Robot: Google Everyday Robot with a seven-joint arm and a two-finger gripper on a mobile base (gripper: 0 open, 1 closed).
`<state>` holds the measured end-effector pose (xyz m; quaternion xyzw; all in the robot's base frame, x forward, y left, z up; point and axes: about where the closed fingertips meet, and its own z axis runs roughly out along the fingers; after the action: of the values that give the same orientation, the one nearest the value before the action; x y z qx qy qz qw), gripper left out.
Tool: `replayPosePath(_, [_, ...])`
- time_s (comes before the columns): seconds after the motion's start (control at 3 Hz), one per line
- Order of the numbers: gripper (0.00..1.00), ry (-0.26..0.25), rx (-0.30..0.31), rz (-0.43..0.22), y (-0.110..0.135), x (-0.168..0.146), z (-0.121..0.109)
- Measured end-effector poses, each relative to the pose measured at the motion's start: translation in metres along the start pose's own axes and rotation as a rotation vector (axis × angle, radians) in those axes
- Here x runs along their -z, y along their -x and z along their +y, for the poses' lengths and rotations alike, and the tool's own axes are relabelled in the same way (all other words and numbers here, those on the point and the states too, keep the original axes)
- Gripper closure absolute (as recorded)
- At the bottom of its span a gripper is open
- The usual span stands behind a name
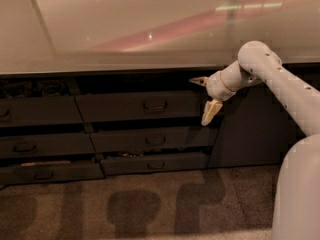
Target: Open top drawer
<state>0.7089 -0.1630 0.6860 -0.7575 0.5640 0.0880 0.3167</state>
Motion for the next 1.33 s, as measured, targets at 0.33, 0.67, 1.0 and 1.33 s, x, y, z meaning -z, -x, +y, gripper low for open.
replayPosePath(0.33, [0.00, 0.017, 0.028, 0.058, 0.016, -0.017, -0.022])
replayPosePath(0.67, [0.00, 0.017, 0.028, 0.058, 0.016, -0.017, -0.022])
replayPosePath(1.0, [0.00, -0.018, 0.100, 0.042, 0.023, -0.017, -0.018])
replayPosePath(1.33, [0.00, -0.087, 0.210, 0.028, 0.034, -0.012, -0.012])
